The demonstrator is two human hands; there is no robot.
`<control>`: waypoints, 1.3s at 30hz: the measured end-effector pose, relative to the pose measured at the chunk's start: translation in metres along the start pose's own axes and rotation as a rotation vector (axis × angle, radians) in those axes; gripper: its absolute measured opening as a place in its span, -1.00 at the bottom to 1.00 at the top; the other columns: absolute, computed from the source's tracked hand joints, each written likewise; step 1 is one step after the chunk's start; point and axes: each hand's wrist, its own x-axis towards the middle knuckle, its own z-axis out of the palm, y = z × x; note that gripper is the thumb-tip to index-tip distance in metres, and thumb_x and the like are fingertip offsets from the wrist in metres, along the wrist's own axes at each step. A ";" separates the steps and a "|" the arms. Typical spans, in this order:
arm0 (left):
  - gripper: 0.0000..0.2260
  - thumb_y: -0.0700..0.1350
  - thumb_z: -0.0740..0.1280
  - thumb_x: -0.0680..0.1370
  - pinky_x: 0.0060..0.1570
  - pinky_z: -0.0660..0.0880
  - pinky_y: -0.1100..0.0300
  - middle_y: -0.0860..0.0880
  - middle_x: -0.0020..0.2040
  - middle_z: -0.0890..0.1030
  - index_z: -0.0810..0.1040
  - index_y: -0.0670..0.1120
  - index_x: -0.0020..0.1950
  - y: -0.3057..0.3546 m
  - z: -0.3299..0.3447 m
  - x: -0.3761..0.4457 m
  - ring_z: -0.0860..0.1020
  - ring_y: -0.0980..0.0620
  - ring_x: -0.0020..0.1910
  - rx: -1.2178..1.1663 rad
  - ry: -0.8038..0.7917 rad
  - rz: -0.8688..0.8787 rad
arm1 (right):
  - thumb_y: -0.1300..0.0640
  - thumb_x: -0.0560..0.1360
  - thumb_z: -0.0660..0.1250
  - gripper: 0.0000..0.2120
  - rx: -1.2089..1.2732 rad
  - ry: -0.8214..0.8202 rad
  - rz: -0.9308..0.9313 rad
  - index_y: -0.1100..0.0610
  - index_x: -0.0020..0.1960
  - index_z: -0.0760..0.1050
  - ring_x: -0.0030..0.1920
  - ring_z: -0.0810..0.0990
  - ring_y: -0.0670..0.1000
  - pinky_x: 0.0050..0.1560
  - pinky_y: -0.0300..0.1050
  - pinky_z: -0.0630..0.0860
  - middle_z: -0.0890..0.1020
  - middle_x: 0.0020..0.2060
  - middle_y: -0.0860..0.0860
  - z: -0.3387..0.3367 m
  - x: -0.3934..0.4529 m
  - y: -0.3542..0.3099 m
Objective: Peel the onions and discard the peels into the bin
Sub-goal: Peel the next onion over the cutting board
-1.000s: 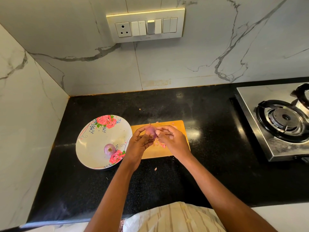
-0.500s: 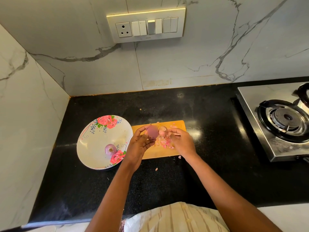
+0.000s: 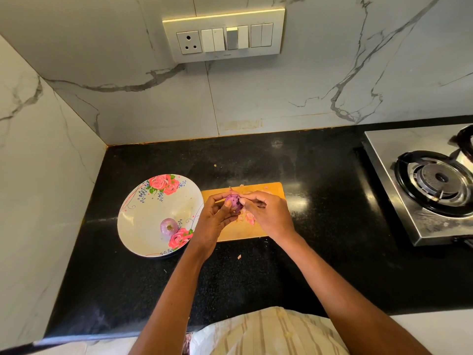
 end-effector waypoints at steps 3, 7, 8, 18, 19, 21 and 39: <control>-0.70 -0.03 0.27 0.66 0.24 0.58 0.04 -0.12 0.24 0.61 0.46 -0.07 0.38 0.000 -0.001 -0.001 0.67 -0.07 0.15 0.015 -0.012 0.003 | 0.13 0.56 0.45 -0.85 -0.029 0.015 -0.005 0.10 0.11 0.71 -0.03 0.65 -0.27 -0.03 -0.39 0.56 0.73 -0.05 -0.10 -0.002 0.000 0.003; -0.72 -0.05 0.26 0.67 0.20 0.59 0.08 -0.13 0.25 0.60 0.46 -0.05 0.37 -0.002 -0.002 -0.002 0.67 -0.07 0.15 0.007 -0.032 -0.010 | 0.15 0.57 0.44 -0.87 -0.049 0.024 0.015 0.10 0.09 0.71 -0.03 0.64 -0.20 -0.04 -0.37 0.57 0.70 -0.10 -0.15 -0.001 -0.001 0.006; -0.72 -0.05 0.26 0.67 0.21 0.59 0.08 -0.13 0.25 0.60 0.46 -0.06 0.38 -0.002 -0.002 -0.002 0.67 -0.07 0.16 0.000 -0.035 -0.011 | 0.16 0.57 0.43 -0.88 -0.042 0.026 0.023 0.10 0.09 0.70 -0.04 0.65 -0.20 -0.04 -0.37 0.57 0.69 -0.10 -0.15 0.000 -0.001 0.006; -0.76 -0.11 0.23 0.69 0.25 0.56 -0.01 -0.11 0.24 0.61 0.49 -0.03 0.36 -0.002 -0.003 0.000 0.64 -0.17 0.18 -0.105 -0.004 -0.061 | 0.26 0.60 0.37 -0.89 0.277 0.053 0.294 0.14 0.08 0.64 -0.09 0.74 -0.01 -0.05 -0.14 0.68 0.72 -0.06 0.06 -0.005 0.001 0.015; -0.76 -0.11 0.23 0.69 0.25 0.57 0.00 -0.10 0.23 0.61 0.49 -0.03 0.36 -0.002 -0.002 0.000 0.64 -0.17 0.18 -0.107 -0.003 -0.064 | 0.24 0.61 0.37 -0.89 0.298 0.039 0.299 0.15 0.10 0.64 -0.06 0.73 0.01 -0.04 -0.15 0.68 0.72 -0.04 0.06 -0.005 0.000 0.014; -0.76 -0.11 0.24 0.69 0.24 0.57 0.01 -0.10 0.22 0.62 0.49 -0.04 0.36 -0.002 -0.001 0.000 0.64 -0.17 0.17 -0.099 -0.004 -0.067 | 0.14 0.61 0.38 -0.85 0.356 0.001 0.301 0.15 0.15 0.63 0.00 0.72 0.02 -0.01 -0.12 0.68 0.71 0.01 0.03 -0.003 -0.002 0.009; -0.56 0.08 0.35 0.52 0.17 0.56 0.09 -0.08 0.16 0.63 0.49 -0.13 0.32 0.001 0.002 -0.001 0.63 -0.05 0.15 -0.140 0.061 -0.050 | 0.11 0.64 0.33 -0.83 -0.090 0.029 0.326 0.10 0.10 0.69 0.06 0.62 -0.11 0.04 -0.26 0.52 0.67 0.07 -0.08 -0.008 0.001 0.029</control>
